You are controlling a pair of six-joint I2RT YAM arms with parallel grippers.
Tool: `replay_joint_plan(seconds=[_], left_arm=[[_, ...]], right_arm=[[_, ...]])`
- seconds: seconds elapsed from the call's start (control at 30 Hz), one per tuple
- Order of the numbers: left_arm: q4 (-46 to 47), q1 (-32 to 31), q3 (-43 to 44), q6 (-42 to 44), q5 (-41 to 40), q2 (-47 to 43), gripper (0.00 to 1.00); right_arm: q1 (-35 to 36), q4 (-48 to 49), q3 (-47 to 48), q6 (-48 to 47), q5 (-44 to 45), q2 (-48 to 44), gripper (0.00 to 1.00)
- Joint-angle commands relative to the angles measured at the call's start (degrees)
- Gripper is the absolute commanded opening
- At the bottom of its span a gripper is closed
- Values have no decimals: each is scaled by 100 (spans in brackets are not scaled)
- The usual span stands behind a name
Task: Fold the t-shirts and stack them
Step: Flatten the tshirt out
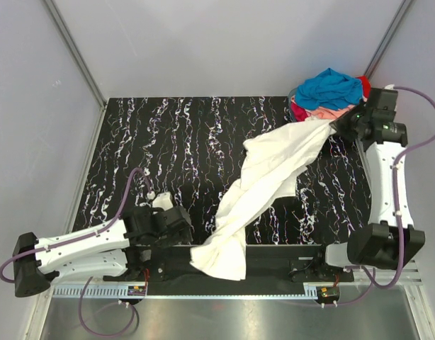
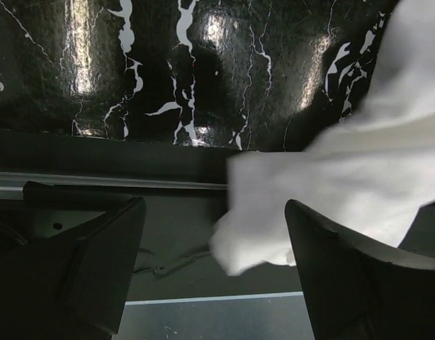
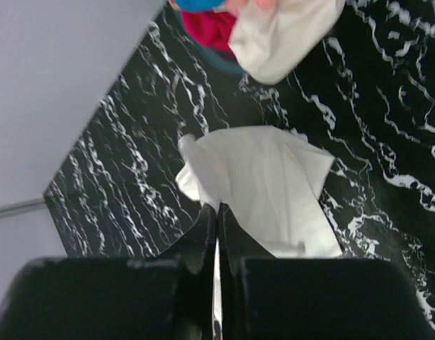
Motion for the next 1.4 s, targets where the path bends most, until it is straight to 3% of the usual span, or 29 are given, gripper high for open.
replay_joint_plan(seconds=[0.0,0.2,0.37,0.57,0.87,1.37], left_arm=[[-27,-42,61,-167,-175,-123,85],[1149,-252,-106,184,80,148,85],[2290,-367,-71,466,229,1148,84],[2856,-517,-10,510,370,1879,81],[3944,-684,-976,80,713,1670,75],[4817,-737,-1592,-351,1056,1345,58]], right_arm=[[-164,-752,275,-141,378,-167,0],[-191,-418,-639,-167,175,-405,0],[-191,-277,-1201,-334,201,-571,0],[-200,-233,-1527,-545,281,-642,0],[-200,-251,-1405,-414,149,-563,0],[-200,-207,-1466,-431,149,-519,0]])
